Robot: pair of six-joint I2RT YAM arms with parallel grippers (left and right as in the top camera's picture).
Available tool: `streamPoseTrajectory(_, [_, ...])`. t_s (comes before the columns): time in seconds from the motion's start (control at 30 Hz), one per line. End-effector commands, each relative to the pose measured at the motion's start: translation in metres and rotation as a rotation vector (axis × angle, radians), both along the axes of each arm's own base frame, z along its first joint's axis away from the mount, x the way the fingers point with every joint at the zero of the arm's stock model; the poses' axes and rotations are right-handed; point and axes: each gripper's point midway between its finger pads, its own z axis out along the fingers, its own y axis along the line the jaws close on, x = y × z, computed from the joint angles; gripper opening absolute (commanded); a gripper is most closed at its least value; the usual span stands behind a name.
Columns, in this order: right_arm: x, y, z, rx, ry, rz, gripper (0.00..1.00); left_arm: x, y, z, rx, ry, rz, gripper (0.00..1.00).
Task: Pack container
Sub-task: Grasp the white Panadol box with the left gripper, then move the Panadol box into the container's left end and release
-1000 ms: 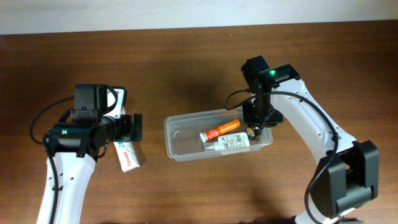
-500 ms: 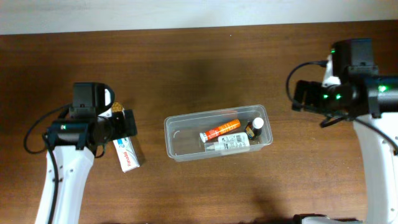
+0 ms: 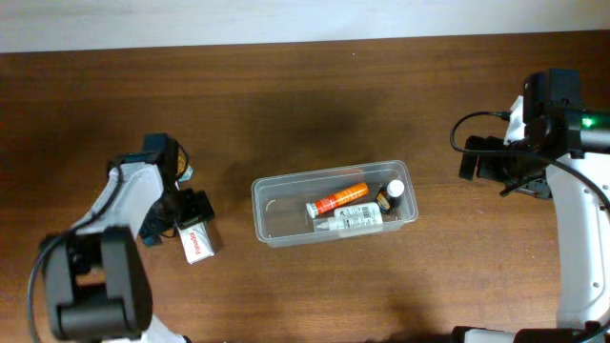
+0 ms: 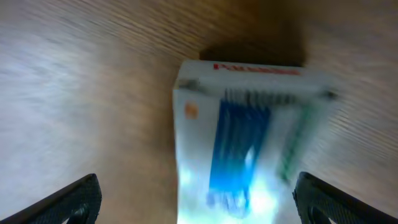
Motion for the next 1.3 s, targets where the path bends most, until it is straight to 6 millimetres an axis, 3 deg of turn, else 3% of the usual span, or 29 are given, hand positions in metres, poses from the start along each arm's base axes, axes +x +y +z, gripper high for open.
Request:
streamPoseTrajectory(0.0, [-0.001, 0.0, -0.001, 0.011, 0.002, 0.003, 1.0, -0.01, -0.005, -0.018, -0.031, 0.069, 0.029, 0.99])
streamPoseTrajectory(0.1, [-0.001, 0.0, -0.001, 0.012, 0.002, 0.003, 1.0, -0.011, -0.005, -0.02, -0.032, 0.081, 0.029, 0.82])
streamPoseTrajectory(0.13, [-0.001, 0.0, -0.001, 0.011, 0.002, 0.003, 1.0, -0.011, -0.005, -0.019, -0.031, 0.076, 0.029, 0.7])
streamPoseTrajectory(0.27, [-0.001, 0.0, -0.001, 0.011, 0.002, 0.003, 1.0, -0.007, -0.004, -0.007, -0.029, 0.043, 0.028, 0.5])
streamPoseTrajectory(0.37, [-0.001, 0.0, -0.001, 0.011, 0.002, 0.003, 1.0, 0.001, -0.004, 0.011, -0.027, -0.009, 0.026, 0.49])
streamPoseTrajectory(0.5, [-0.001, 0.0, -0.001, 0.011, 0.002, 0.003, 1.0, 0.019, -0.011, 0.057, -0.022, -0.146, -0.008, 0.5])
streamPoseTrajectory(0.53, [-0.001, 0.0, -0.001, 0.011, 0.001, 0.003, 1.0, 0.029, -0.022, 0.083, -0.026, -0.233, -0.071, 0.5])
streamPoseTrajectory(0.67, [0.0, 0.0, -0.001, 0.011, 0.0, 0.003, 1.0, 0.047, -0.062, 0.14, -0.041, -0.449, -0.279, 0.5])
streamPoseTrajectory(0.73, [0.0, 0.0, -0.001, 0.011, 0.0, 0.003, 1.0, 0.052, -0.097, 0.167, -0.05, -0.573, -0.471, 0.5])
streamPoseTrajectory(0.87, [0.0, 0.0, -0.001, 0.011, 0.0, 0.003, 1.0, 0.049, -0.165, 0.193, -0.075, -0.718, -0.813, 0.46])
streamPoseTrajectory(0.93, [0.0, 0.0, -0.001, 0.011, -0.001, 0.003, 1.0, 0.044, -0.197, 0.193, -0.085, -0.746, -0.973, 0.45])
streamPoseTrajectory(0.97, [0.0, 0.0, -0.001, 0.011, -0.001, 0.003, 1.0, 0.037, -0.222, 0.188, -0.095, -0.743, -1.096, 0.46])
streamPoseTrajectory(1.03, [0.0, 0.0, -0.001, 0.011, -0.001, 0.003, 1.0, 0.03, -0.239, 0.175, -0.099, -0.711, -1.195, 0.45])
streamPoseTrajectory(1.13, [0.0, 0.0, -0.001, 0.011, 0.0, 0.003, 1.0, 0.028, -0.249, 0.144, -0.076, -0.614, -1.281, 0.47])
streamPoseTrajectory(1.17, [0.0, 0.0, -0.001, 0.011, 0.0, 0.003, 1.0, 0.03, -0.245, 0.122, -0.042, -0.538, -1.285, 0.49])
streamPoseTrajectory(1.27, [0.0, 0.0, -0.001, 0.011, 0.0, 0.003, 1.0, 0.027, -0.241, 0.094, -0.035, -0.433, -1.292, 0.51])
